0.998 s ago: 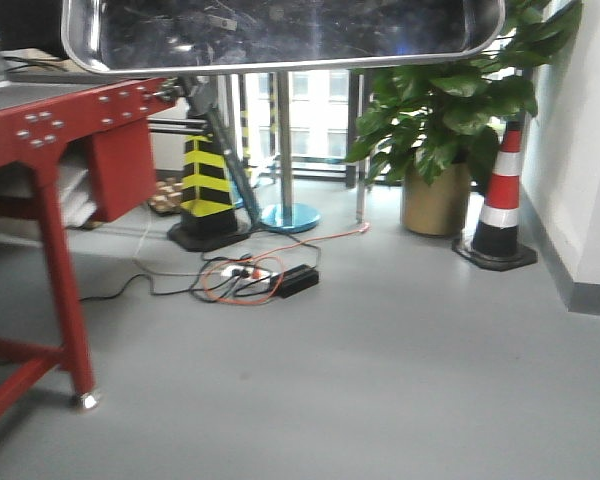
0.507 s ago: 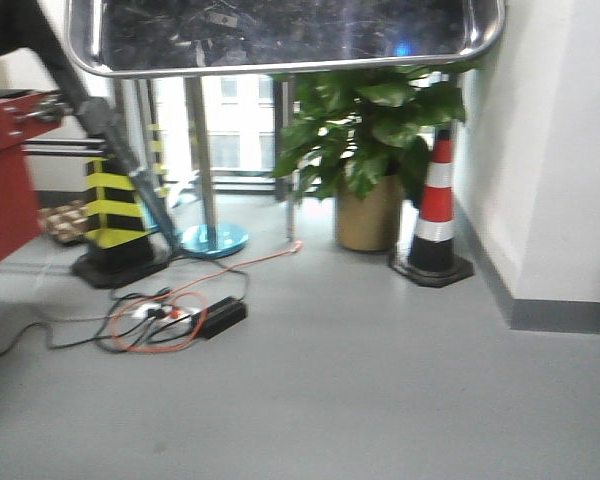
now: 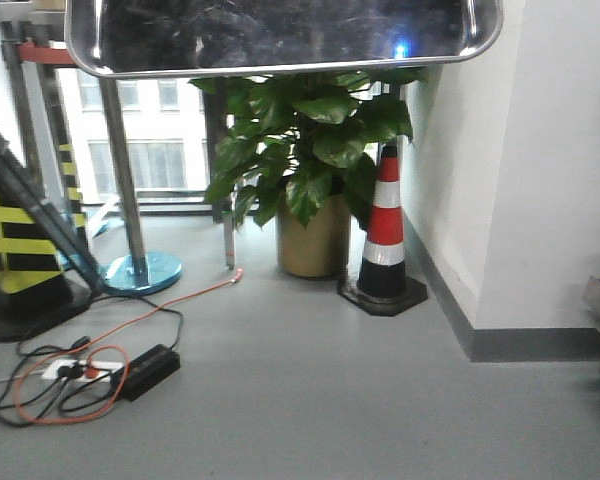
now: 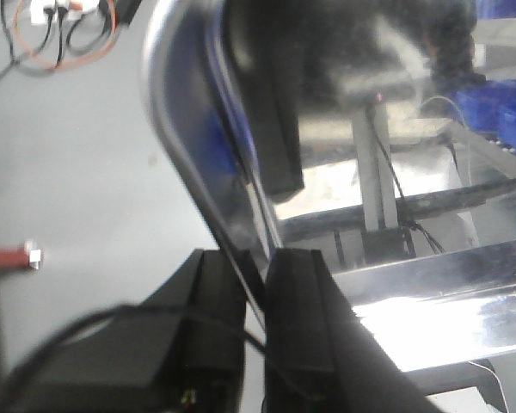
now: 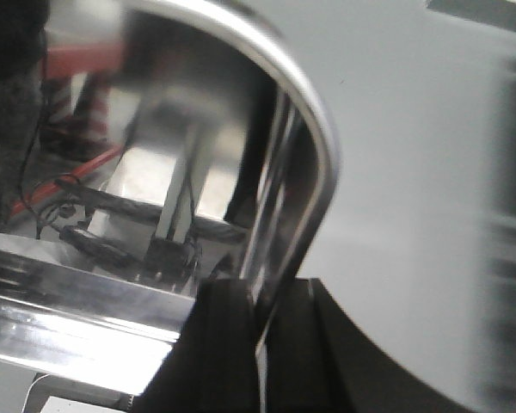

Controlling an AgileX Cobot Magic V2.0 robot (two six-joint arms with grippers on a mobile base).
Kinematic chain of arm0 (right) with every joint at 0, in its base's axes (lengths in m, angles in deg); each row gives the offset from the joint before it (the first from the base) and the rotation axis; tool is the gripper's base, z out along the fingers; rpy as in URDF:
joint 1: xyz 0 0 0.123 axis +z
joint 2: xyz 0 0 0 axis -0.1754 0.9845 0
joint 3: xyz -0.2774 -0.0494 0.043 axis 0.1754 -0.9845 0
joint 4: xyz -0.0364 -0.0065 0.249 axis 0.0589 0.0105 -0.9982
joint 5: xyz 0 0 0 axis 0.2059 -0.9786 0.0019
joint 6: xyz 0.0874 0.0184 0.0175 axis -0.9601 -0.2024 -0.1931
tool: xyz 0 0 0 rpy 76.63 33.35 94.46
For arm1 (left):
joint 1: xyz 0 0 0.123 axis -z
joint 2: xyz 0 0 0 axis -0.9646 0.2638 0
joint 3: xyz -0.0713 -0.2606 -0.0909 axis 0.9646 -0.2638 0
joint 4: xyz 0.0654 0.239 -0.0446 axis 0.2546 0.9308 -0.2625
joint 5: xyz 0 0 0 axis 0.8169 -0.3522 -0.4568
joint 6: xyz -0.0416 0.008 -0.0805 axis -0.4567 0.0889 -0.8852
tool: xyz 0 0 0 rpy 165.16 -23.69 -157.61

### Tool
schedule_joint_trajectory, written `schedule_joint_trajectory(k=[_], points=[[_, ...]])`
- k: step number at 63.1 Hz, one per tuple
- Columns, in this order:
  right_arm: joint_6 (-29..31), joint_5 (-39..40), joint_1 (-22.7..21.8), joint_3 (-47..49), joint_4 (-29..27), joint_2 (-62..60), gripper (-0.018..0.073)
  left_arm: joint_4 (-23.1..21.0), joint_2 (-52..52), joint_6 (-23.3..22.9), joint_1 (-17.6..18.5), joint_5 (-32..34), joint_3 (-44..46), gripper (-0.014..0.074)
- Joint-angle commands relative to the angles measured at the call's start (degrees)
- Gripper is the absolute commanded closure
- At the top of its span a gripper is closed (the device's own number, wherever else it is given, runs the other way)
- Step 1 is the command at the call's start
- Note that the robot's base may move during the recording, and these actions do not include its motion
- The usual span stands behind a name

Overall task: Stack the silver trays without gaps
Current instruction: 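Keep holding the tray while the base turns toward the other shelf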

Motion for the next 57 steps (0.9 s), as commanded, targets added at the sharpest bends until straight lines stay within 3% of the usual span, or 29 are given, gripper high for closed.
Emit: schedule_joint_trajectory(k=[1,57], points=[[1.21,-1.67,0.65,1.95,-1.05,-2.29,0.0503,-1.50,-1.74,2.08,1.12,-1.79,1.59,0.0644],[1.21,-1.67,0.65,1.95,-1.05,-2.29,0.0503,-1.50,-1.74,2.08,1.12,-1.79,1.59,0.0645]])
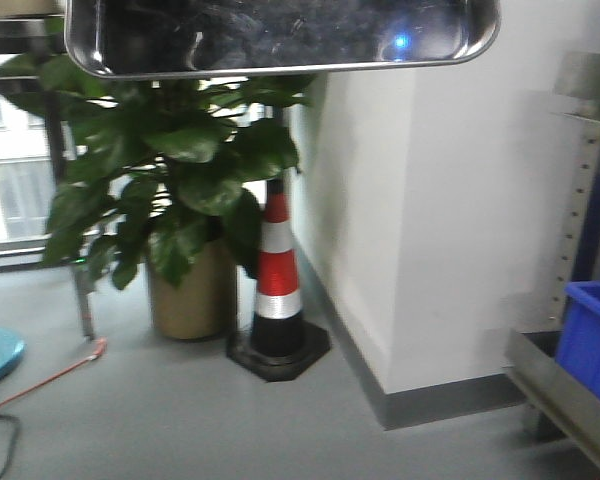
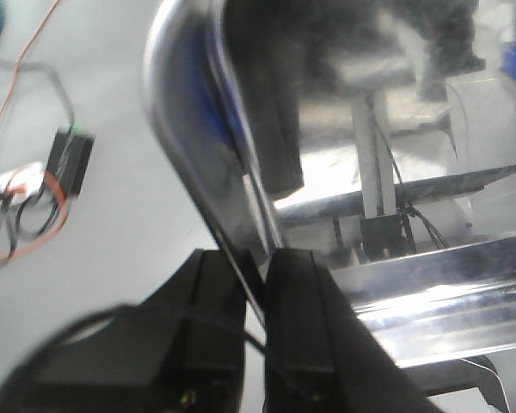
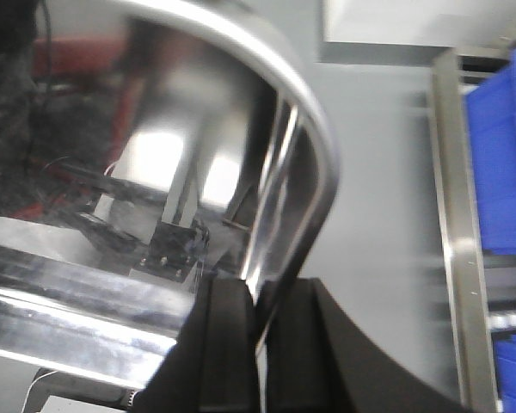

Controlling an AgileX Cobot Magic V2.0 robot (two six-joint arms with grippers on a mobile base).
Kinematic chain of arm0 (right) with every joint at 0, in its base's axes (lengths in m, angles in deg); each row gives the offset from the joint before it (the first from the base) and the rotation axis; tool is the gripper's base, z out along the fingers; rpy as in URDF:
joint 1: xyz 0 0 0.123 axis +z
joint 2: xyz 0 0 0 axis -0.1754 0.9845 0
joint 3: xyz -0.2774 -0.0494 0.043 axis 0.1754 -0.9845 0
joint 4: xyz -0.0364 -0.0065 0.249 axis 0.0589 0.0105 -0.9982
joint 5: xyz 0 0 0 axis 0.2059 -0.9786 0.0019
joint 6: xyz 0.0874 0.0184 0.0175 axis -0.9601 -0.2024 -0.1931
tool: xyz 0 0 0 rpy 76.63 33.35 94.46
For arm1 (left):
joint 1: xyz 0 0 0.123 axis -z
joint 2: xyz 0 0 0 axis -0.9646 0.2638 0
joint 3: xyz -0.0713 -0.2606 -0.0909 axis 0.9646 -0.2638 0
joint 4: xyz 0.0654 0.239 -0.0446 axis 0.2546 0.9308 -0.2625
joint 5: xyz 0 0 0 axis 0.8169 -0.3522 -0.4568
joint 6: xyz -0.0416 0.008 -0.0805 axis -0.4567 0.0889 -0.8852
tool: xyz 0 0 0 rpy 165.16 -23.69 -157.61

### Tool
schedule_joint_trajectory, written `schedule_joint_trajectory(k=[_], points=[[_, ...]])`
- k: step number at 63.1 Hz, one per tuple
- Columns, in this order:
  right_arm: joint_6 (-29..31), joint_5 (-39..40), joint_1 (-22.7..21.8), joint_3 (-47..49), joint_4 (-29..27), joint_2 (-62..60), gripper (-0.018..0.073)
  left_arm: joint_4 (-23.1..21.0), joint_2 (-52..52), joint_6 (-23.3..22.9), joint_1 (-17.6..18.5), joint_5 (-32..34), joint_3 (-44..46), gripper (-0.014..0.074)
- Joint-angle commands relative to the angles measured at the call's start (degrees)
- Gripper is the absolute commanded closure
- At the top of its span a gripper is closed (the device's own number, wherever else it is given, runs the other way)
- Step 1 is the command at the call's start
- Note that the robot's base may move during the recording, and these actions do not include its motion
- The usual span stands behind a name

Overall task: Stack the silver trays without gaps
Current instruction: 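Keep holding the tray while the base turns toward the other shelf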

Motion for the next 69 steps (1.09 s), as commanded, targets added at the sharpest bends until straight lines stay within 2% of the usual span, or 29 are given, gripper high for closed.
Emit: schedule_joint_trajectory(k=[1,69], points=[[1.21,-1.67,0.65,1.95,-1.05,-2.29,0.0503,-1.62,-1.74,2.08,1.12,-1.79,1.59,0.0644],[1.21,-1.67,0.65,1.95,-1.05,-2.29,0.0503,-1.62,-1.22,2.08,1.12,-1.79,1.59,0.0644]])
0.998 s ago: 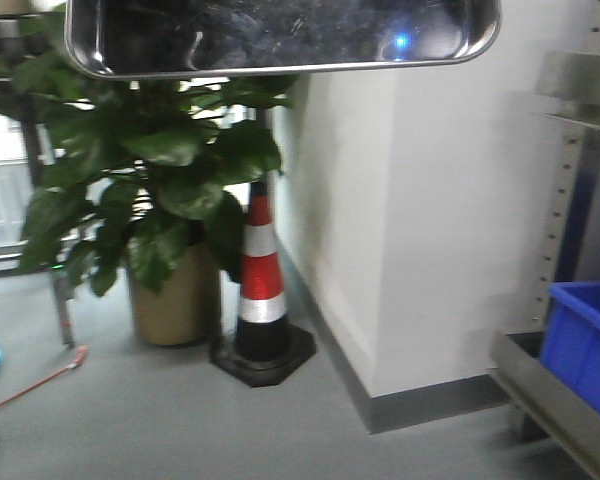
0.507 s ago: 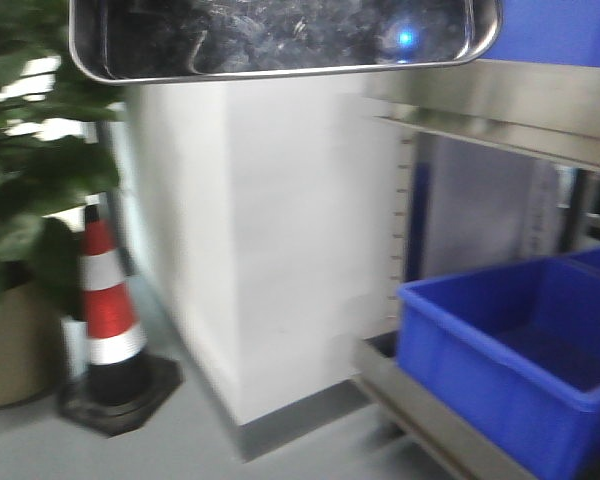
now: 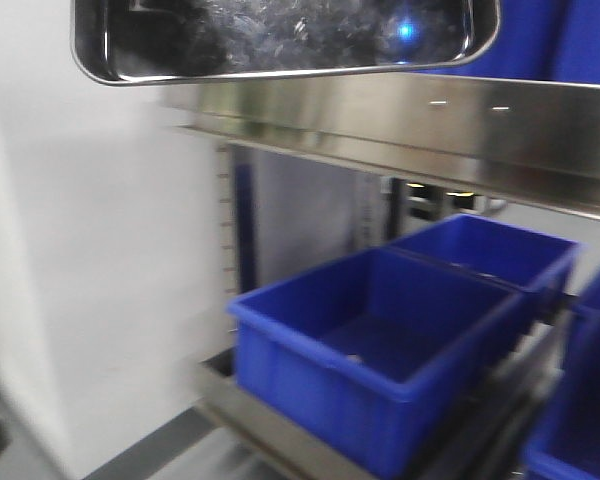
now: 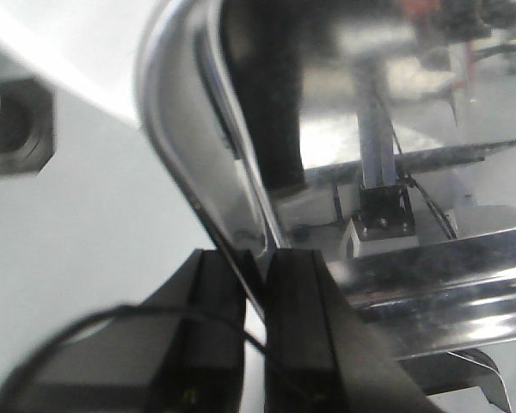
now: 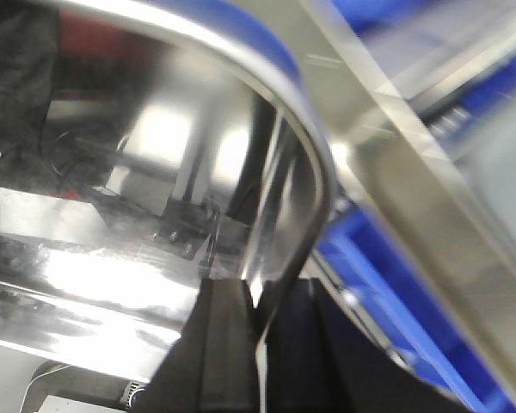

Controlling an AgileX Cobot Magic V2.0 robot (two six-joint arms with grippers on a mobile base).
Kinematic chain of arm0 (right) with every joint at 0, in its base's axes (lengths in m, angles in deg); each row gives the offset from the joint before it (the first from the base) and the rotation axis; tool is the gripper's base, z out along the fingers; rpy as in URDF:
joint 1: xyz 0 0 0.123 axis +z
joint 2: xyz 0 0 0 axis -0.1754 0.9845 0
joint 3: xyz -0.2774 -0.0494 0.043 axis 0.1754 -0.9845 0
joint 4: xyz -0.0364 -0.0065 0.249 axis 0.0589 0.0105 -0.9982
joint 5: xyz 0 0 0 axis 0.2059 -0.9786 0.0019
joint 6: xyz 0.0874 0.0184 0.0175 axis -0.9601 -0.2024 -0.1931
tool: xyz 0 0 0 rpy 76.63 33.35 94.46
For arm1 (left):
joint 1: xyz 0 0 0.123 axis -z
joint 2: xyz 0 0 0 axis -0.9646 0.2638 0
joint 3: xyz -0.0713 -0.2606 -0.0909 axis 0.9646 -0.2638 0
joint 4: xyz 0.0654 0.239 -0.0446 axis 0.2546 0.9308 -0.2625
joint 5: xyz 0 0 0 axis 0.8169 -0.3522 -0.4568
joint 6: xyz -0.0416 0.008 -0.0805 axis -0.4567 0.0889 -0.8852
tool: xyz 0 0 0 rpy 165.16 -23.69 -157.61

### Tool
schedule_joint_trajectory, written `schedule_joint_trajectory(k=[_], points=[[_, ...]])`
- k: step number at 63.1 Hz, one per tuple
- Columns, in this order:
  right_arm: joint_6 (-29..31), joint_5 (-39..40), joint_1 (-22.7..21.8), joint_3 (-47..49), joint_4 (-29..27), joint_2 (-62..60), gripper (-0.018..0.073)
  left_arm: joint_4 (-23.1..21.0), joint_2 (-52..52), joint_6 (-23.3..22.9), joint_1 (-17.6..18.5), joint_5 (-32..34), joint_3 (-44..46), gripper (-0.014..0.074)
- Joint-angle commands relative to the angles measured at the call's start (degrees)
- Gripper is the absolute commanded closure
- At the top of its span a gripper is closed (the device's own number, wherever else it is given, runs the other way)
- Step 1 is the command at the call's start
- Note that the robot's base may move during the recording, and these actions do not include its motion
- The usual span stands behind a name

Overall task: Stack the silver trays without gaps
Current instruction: 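Keep holding the tray while the base turns toward the other shelf, then position the held tray above the larger grey tray on the shelf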

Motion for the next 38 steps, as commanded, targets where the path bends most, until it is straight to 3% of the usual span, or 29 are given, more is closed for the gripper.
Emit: schedule_joint_trajectory(k=[1,38], points=[[1.00,-1.67,0.65,1.95,-1.05,-2.29,0.0503,-1.62,-1.63,2.08,1.12,-1.79,1.59,0.0645],[1.00,-1.67,0.65,1.95,-1.05,-2.29,0.0503,-1.62,-1.54,2.08,1.12,-1.79,1.59,0.0645]])
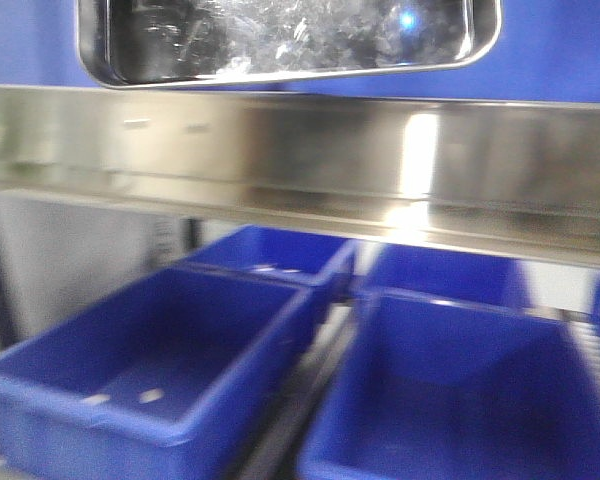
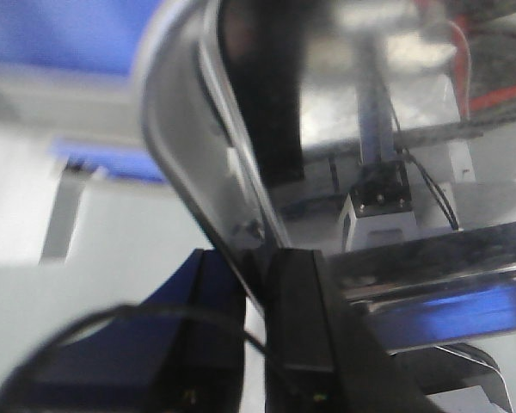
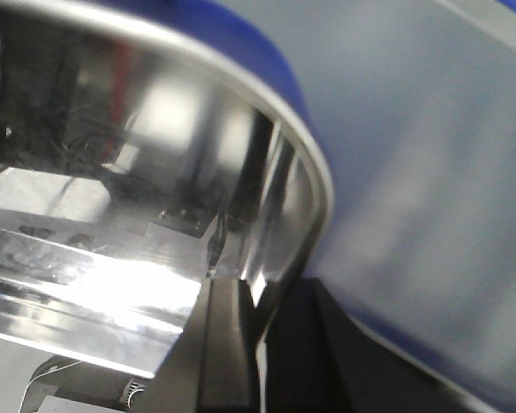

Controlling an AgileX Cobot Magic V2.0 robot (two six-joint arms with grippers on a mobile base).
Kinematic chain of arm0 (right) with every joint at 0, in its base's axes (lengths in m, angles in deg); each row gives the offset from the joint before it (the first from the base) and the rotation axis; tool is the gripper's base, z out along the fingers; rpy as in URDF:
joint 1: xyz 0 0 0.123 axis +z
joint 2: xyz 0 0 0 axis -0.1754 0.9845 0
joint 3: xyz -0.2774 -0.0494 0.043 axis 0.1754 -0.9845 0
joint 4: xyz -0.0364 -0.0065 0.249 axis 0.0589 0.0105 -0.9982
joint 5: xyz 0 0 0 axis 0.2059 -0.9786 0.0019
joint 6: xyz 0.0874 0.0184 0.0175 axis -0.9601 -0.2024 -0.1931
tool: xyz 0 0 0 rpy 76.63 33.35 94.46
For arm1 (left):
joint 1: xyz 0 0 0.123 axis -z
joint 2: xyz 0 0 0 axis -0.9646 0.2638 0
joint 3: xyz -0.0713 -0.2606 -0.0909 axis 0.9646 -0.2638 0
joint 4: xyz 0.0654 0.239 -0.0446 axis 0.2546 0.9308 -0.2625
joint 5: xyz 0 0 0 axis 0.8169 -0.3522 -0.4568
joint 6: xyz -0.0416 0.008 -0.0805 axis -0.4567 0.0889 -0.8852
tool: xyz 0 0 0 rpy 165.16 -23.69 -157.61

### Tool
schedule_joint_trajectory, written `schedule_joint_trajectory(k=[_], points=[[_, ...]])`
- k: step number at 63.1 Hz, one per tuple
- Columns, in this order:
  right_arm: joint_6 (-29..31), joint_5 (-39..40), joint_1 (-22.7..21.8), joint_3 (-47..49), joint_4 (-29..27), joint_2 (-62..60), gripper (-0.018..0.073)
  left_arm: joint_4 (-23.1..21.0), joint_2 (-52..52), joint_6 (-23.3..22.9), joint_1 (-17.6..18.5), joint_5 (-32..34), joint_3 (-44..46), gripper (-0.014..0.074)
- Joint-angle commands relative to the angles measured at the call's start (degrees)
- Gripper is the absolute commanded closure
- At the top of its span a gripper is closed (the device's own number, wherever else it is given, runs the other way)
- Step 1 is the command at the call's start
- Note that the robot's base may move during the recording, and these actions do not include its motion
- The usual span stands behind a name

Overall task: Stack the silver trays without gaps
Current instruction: 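Position the held tray above the larger grey tray on the shelf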

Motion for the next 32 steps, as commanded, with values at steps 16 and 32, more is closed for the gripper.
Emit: schedule_joint_trajectory(k=[16,32], points=[[0.89,-1.67,0.65,1.95,-1.05,-2.29,0.0503,-1.62,-1.67,2.08,1.12,-1.79,1.59,0.0645],[0.89,-1.67,0.65,1.95,-1.05,-2.29,0.0503,-1.62,-1.67,2.08,1.12,-1.79,1.59,0.0644]])
